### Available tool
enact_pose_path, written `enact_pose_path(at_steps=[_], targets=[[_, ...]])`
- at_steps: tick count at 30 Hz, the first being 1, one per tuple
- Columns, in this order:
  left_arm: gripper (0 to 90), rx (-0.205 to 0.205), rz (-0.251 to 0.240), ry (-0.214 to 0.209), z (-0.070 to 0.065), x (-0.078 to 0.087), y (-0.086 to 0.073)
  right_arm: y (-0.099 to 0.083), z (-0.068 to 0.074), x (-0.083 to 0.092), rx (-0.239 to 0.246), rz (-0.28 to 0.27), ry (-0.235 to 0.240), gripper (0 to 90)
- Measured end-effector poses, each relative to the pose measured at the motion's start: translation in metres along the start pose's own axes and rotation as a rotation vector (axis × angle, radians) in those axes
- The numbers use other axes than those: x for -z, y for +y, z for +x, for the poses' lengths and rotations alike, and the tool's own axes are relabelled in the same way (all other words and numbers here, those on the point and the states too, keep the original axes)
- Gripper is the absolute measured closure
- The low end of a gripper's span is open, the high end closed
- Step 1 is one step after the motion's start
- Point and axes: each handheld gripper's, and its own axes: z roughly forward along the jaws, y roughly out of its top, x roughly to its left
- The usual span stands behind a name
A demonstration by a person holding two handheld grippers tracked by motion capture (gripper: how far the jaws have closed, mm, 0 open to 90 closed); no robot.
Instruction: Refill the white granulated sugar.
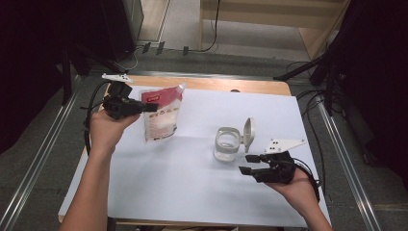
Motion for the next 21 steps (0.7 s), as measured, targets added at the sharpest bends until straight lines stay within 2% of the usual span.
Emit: enact_pose_path(at_steps=[4,10,14,18,21], targets=[[90.0,-0.004,0.008,-0.013,-0.008,0.003,0.004,0.006,0.013,-0.011,0.030,0.004,0.027,49.6],[90.0,-0.009,0.015,-0.053,-0.015,0.008,0.006,0.016,0.029,-0.030,0.063,0.019,0.050,48.6],[90.0,-0.020,0.017,-0.069,-0.021,0.010,0.007,0.021,0.033,-0.039,0.062,0.037,0.062,48.4],[90.0,-0.019,0.028,-0.070,-0.026,0.012,0.008,0.028,0.039,-0.048,0.099,0.033,0.068,48.3],[90.0,-0.011,0.036,-0.071,-0.028,0.013,0.007,0.035,0.044,-0.056,0.102,0.027,0.079,48.4]])
